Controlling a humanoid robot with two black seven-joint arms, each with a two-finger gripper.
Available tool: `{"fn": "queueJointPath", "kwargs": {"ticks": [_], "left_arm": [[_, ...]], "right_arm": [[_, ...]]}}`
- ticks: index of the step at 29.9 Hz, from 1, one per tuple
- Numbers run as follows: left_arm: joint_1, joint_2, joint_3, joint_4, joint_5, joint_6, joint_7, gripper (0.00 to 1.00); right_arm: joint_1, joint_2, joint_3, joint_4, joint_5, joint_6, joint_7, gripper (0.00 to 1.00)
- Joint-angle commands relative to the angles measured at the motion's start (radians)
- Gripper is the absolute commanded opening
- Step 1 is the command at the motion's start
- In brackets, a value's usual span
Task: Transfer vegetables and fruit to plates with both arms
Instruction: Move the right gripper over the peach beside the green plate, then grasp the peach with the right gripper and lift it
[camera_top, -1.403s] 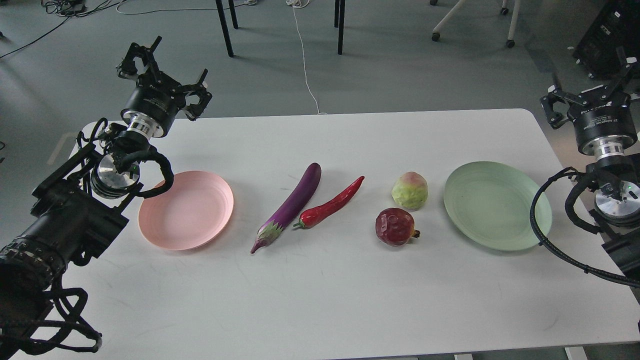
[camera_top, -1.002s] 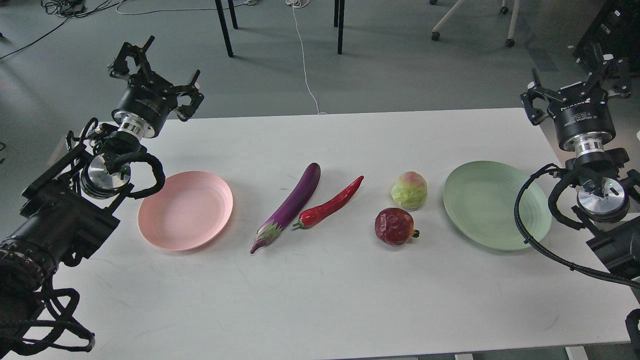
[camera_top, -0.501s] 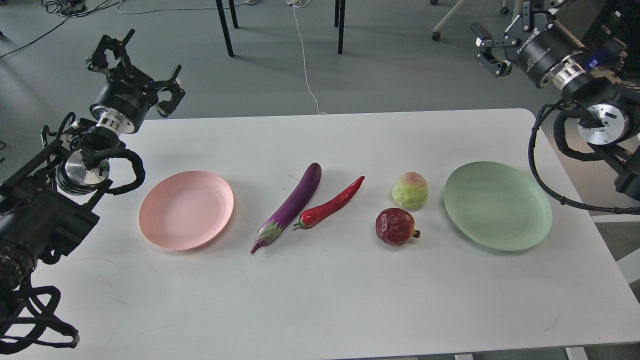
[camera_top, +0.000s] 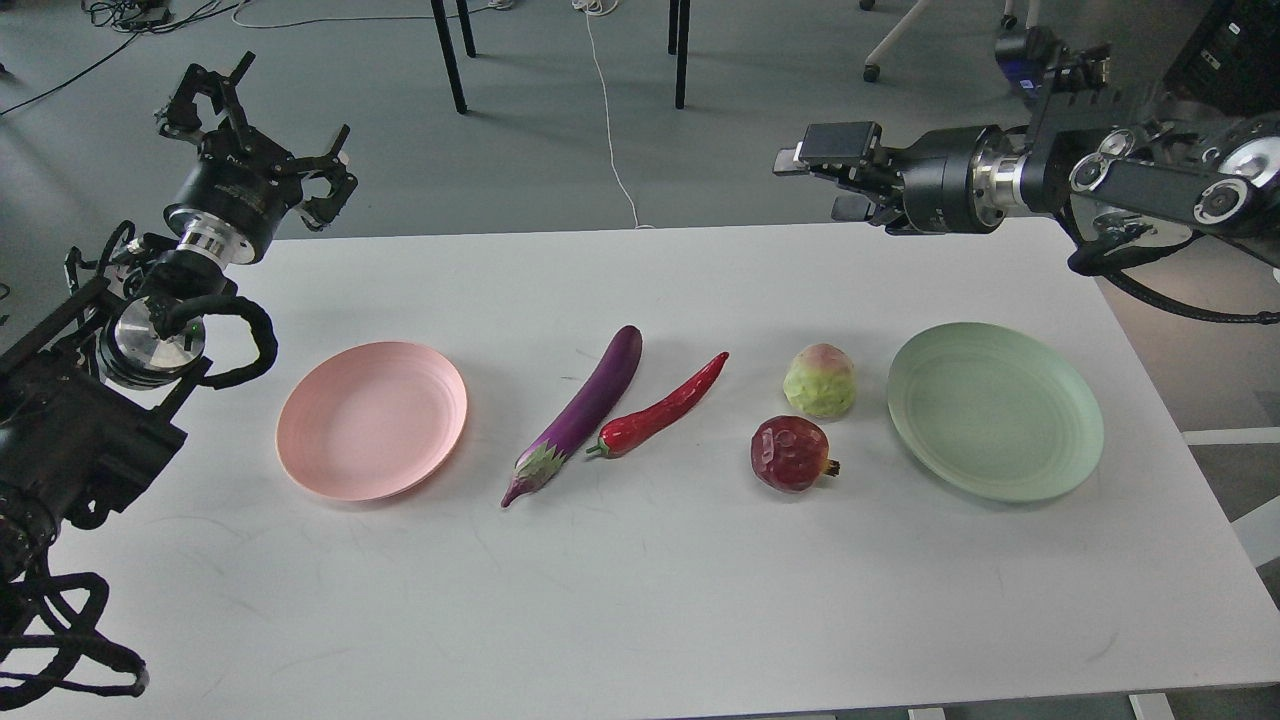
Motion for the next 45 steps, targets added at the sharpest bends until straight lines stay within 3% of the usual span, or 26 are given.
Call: {"fn": "queueJointPath", "kwargs": {"ticks": [1, 13, 27, 37, 40, 45], "left_arm": [[0.003, 0.01, -0.002, 0.0, 0.0, -0.003, -0.001, 0.98], [0.003, 0.023, 0.0, 0.002, 0.0, -0.038, -0.001, 0.98], [0.004, 0.024, 0.0, 0.002, 0.0, -0.044, -0.001, 0.98], [0.004, 0.024, -0.002, 0.005, 0.0, -0.044, -0.001, 0.98], [0.004, 0.026, 0.0, 0.005, 0.0, -0.044, -0.001, 0.98], [0.004, 0.027, -0.002, 0.006, 0.0, -0.043, -0.001, 0.98]], "right_arm": [[0.007, 0.117, -0.191, 0.004, -0.053, -0.088, 0.018, 0.94], [0.009, 0.297, -0.447, -0.043, -0.054, -0.103, 0.027, 0.93], [-0.042, 0.32, -0.499, -0.057, -0.054, -0.171, 0.027, 0.93], [-0.154, 0.327, -0.499, -0.185, -0.042, -0.171, 0.026, 0.92], [-0.154, 0.327, -0.502, -0.183, -0.016, -0.168, 0.026, 0.76], [-0.134, 0.327, -0.499, -0.172, -0.014, -0.163, 0.024, 0.61]]}}
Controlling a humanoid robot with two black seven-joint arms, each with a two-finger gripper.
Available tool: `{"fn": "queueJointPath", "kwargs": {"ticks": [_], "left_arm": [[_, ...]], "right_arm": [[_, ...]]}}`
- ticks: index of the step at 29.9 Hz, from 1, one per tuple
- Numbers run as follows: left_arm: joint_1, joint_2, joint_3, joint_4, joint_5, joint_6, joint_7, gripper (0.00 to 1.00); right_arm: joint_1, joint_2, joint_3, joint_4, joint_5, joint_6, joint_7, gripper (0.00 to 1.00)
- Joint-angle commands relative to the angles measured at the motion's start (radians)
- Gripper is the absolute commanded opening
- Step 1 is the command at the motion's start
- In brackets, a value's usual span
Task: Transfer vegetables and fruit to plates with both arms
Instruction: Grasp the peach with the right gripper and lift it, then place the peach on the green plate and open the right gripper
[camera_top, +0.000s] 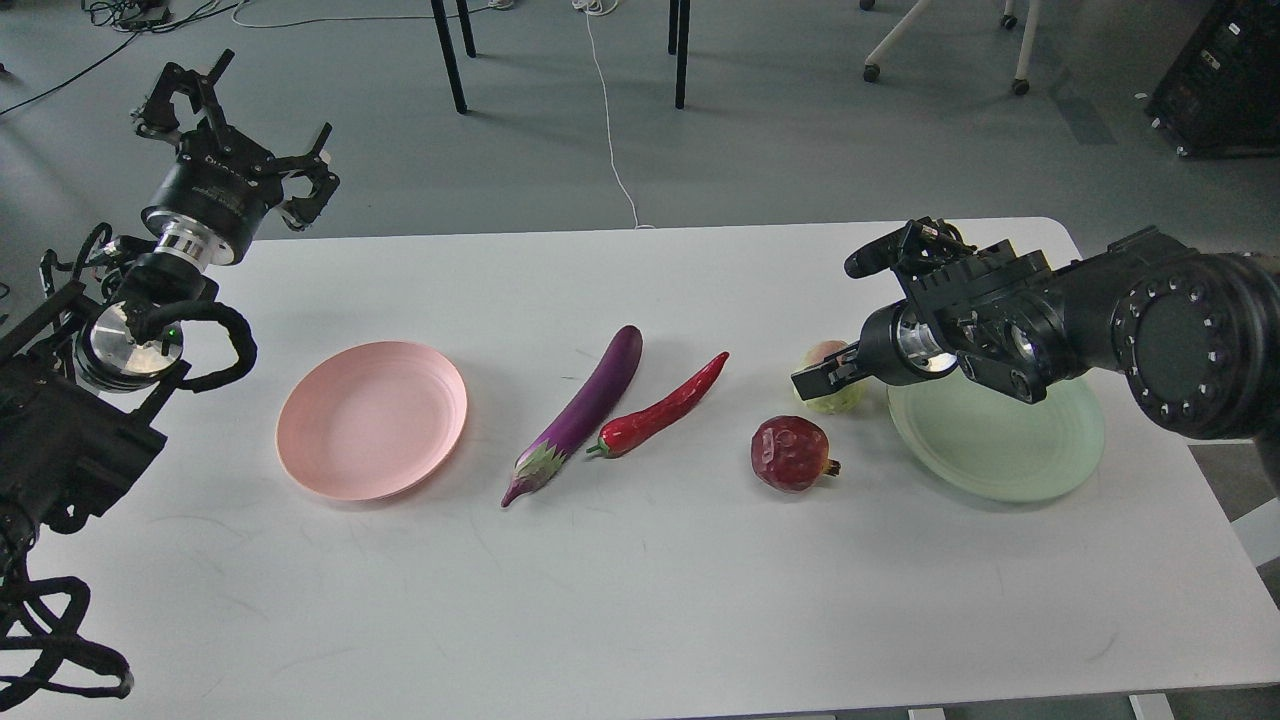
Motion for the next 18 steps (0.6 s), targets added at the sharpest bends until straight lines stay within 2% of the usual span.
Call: {"fn": "queueJointPath", "kwargs": {"ticks": [1, 5, 10, 18], "left_arm": [[0.0, 0.0, 0.0, 0.001, 0.0, 0.001, 0.0, 0.98], [0.0, 0.0, 0.0, 0.001, -0.002, 0.004, 0.0, 0.98], [0.0, 0.002, 0.0, 0.001, -0.002, 0.01, 0.0, 0.98], [0.0, 0.007, 0.0, 0.0, -0.002, 0.01, 0.0, 0.98]], "right_arm": [[0.022, 0.0, 0.004, 0.01, 0.005, 0.002, 0.0, 0.6], [0.113, 0.0, 0.023, 0.051, 0.007, 0.002, 0.001, 0.6], [0.207, -0.121, 0.02, 0.16, -0.047, -0.002, 0.001, 0.6], [0.157, -0.348, 0.014, 0.235, -0.137, -0.071, 0.0, 0.61]]}}
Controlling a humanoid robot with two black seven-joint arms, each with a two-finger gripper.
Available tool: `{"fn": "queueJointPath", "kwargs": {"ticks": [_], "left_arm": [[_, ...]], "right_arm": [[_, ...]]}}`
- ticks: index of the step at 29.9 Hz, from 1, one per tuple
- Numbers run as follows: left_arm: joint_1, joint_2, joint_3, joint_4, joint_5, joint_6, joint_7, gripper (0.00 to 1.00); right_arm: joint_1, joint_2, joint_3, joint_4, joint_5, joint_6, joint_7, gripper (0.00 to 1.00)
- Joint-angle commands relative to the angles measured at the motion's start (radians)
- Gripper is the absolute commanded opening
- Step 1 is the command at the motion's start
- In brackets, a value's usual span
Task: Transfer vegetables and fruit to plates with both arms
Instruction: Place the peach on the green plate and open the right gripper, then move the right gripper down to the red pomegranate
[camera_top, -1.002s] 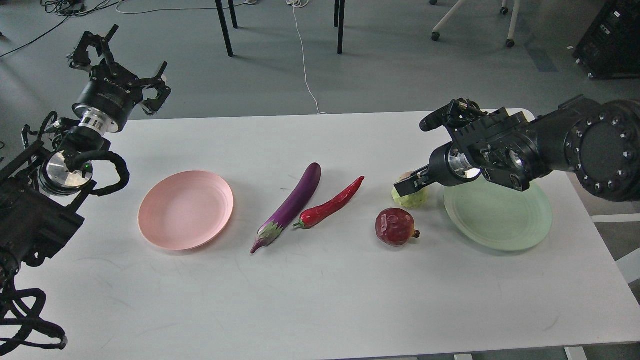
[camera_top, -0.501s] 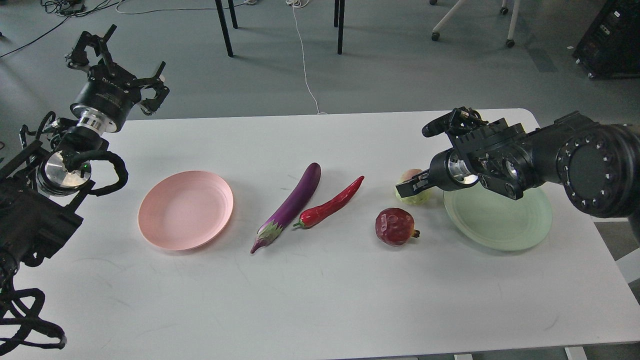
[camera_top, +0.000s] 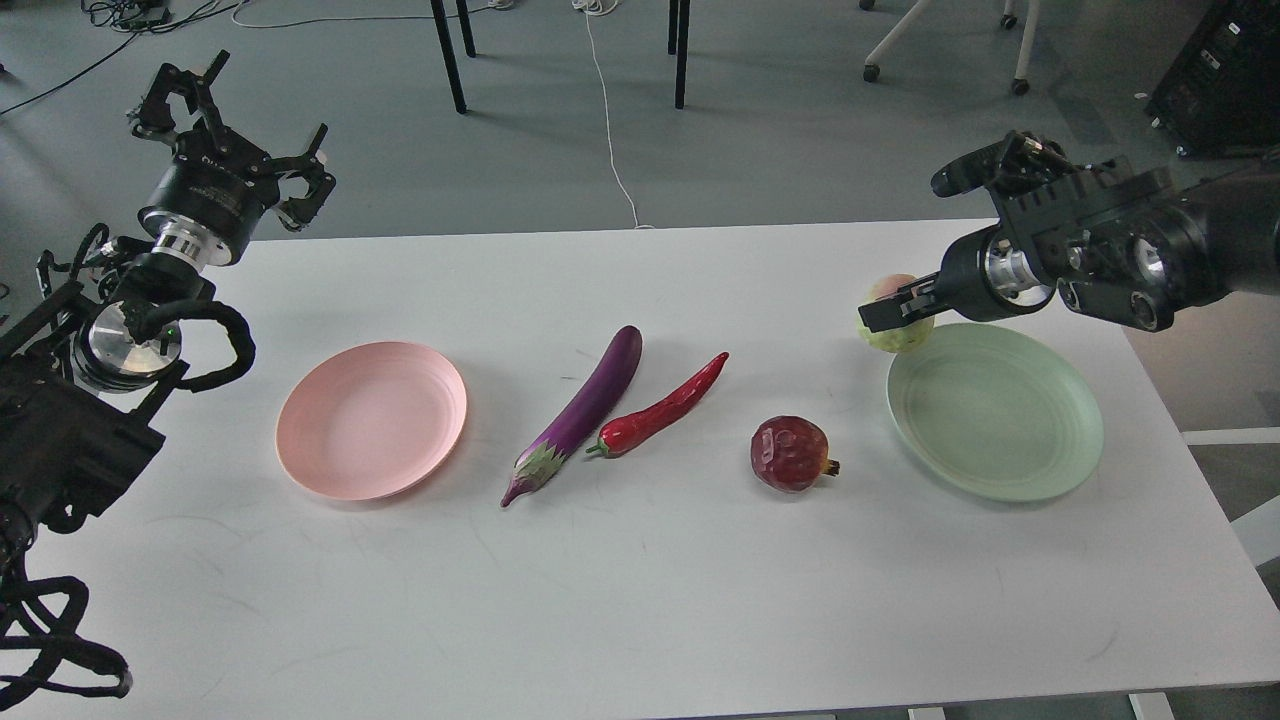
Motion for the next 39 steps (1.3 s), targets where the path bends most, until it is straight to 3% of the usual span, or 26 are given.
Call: {"fn": "queueJointPath", "kwargs": {"ticks": [1, 8, 17, 27, 31, 39], "left_arm": [[0.0, 0.004, 0.0, 0.0, 0.0, 0.0, 0.0, 0.98], [0.0, 0.001, 0.002, -0.001, 0.0, 0.002, 0.0, 0.98], [-0.002, 0.013, 0.0, -0.003, 0.0, 0.011, 0.0, 0.98], [0.0, 0.021, 0.0, -0.003, 0.0, 0.008, 0.0, 0.98], [0.0, 0.021, 0.002, -0.003, 0.002, 0.009, 0.0, 0.98], [-0.002, 0.039, 0.002, -0.003, 0.002, 0.009, 0.002, 0.98]], "right_arm": [[-0.042, -0.093, -0.002, 0.027, -0.041, -0.043, -0.001, 0.61], [-0.162, -0.168, -0.001, 0.015, -0.098, -0.097, -0.002, 0.63], [-0.191, -0.19, 0.004, 0.011, -0.086, -0.164, -0.028, 0.94], [-0.112, -0.191, 0.012, 0.035, -0.095, -0.161, -0.017, 0.96], [0.01, -0.184, 0.119, 0.17, -0.095, -0.153, -0.019, 0.96], [0.165, 0.005, 0.145, 0.376, -0.095, -0.159, -0.019, 0.96]]}}
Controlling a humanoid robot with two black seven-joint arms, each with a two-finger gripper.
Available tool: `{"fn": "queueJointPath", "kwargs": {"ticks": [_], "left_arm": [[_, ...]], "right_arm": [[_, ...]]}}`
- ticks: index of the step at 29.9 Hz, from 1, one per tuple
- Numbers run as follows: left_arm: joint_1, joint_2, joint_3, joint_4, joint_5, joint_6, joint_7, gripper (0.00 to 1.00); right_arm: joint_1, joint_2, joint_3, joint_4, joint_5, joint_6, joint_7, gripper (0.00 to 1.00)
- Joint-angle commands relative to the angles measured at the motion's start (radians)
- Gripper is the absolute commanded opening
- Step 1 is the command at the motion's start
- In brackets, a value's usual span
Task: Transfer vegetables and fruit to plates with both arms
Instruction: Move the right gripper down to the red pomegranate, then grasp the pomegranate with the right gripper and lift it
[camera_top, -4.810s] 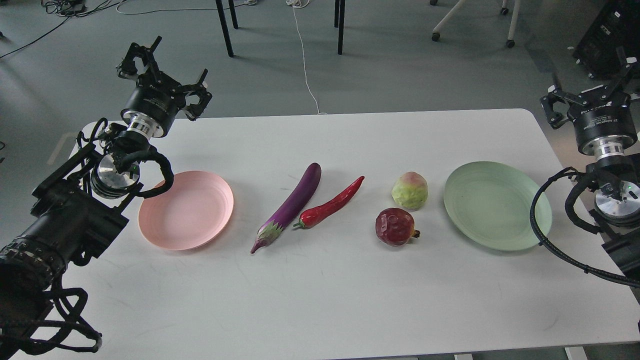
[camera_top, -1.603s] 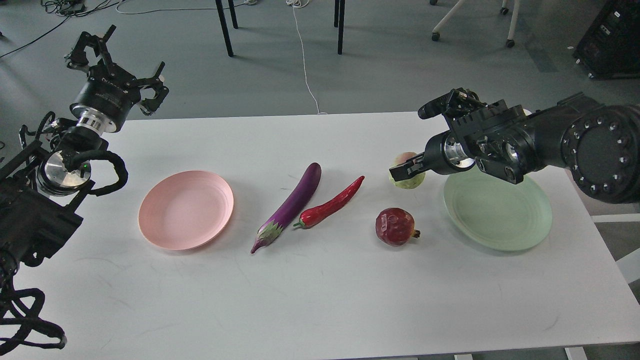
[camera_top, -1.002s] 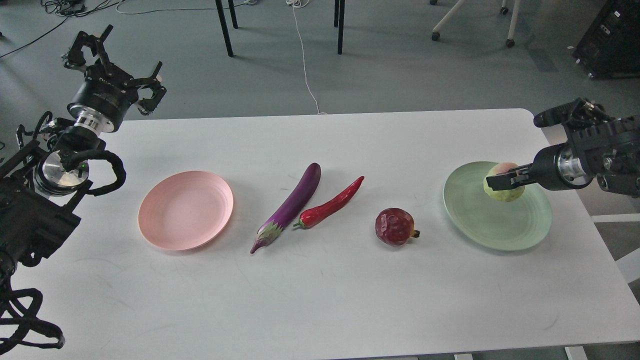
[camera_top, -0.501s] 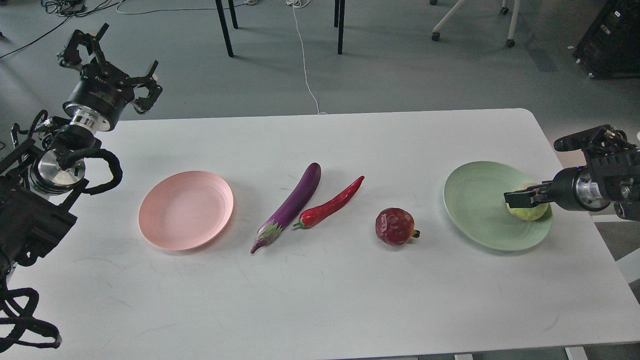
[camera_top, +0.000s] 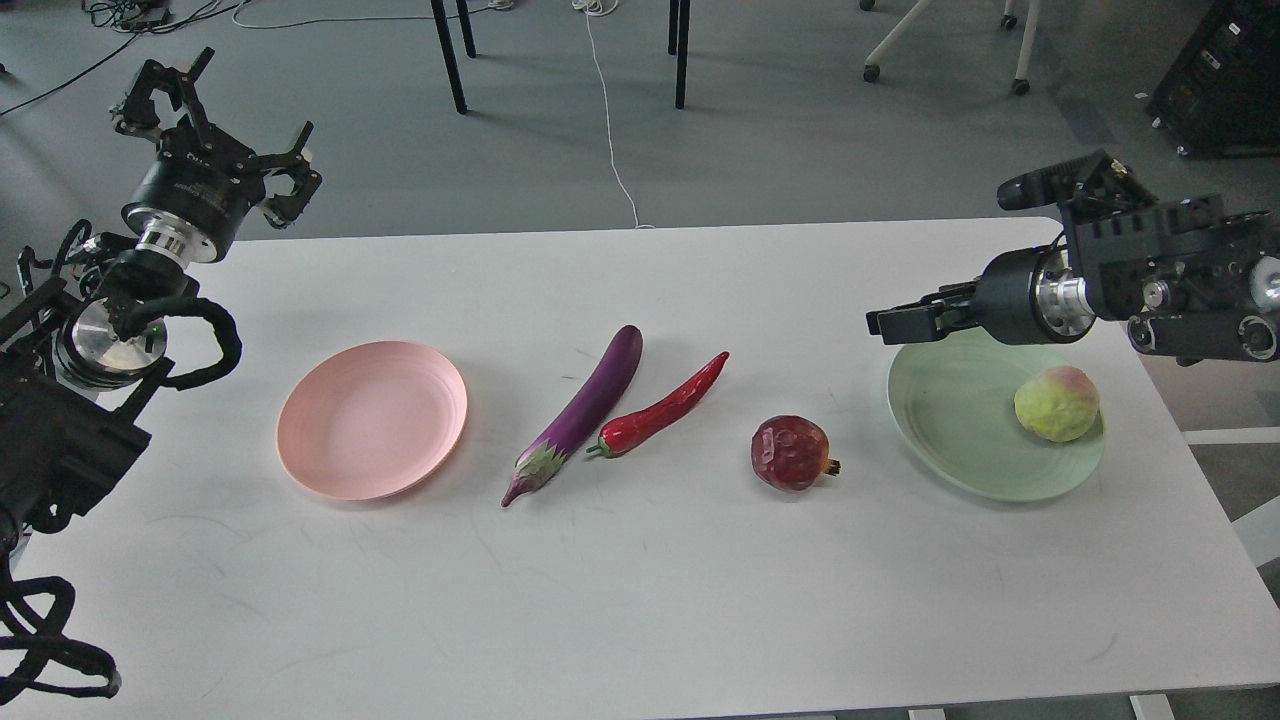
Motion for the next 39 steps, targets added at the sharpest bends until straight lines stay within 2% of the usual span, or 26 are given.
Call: {"fn": "queueJointPath", "kwargs": {"ticks": [1, 7, 16, 20, 27, 34, 36, 39], "left_arm": [[-0.001, 0.021, 0.0, 0.0, 0.0, 0.0, 0.0, 0.98], [0.0, 0.036, 0.001, 0.0, 0.0, -0.005, -0.001, 0.98], [0.008, 0.041, 0.0, 0.0, 0.0, -0.011, -0.001, 0.98], [0.02, 0.039, -0.002, 0.0, 0.0, -0.011, -0.001, 0.98], [0.022, 0.039, -0.002, 0.0, 0.0, -0.011, -0.001, 0.98], [0.022, 0.039, 0.0, 0.0, 0.0, -0.011, -0.001, 0.98], [0.022, 0.04, 0.0, 0.0, 0.0, -0.011, -0.001, 0.98], [0.022, 0.041, 0.0, 0.0, 0.0, -0.011, -0.001, 0.98]], "right_arm": [[0.026, 0.097, 0.002, 0.061, -0.001, -0.009, 0.0, 0.96], [0.018, 0.234, -0.006, 0.061, 0.01, -0.012, 0.0, 0.96], [-0.023, 0.336, -0.065, 0.052, 0.01, -0.058, 0.017, 0.94], [-0.053, 0.336, -0.13, 0.021, 0.01, -0.11, 0.017, 0.94], [-0.073, 0.336, -0.146, -0.01, 0.01, -0.115, 0.017, 0.94], [-0.175, 0.336, -0.144, -0.083, 0.019, -0.118, 0.018, 0.93], [-0.183, 0.336, -0.144, -0.083, 0.042, -0.118, 0.018, 0.87], [-0.177, 0.336, -0.142, -0.082, 0.046, -0.118, 0.018, 0.69]]}}
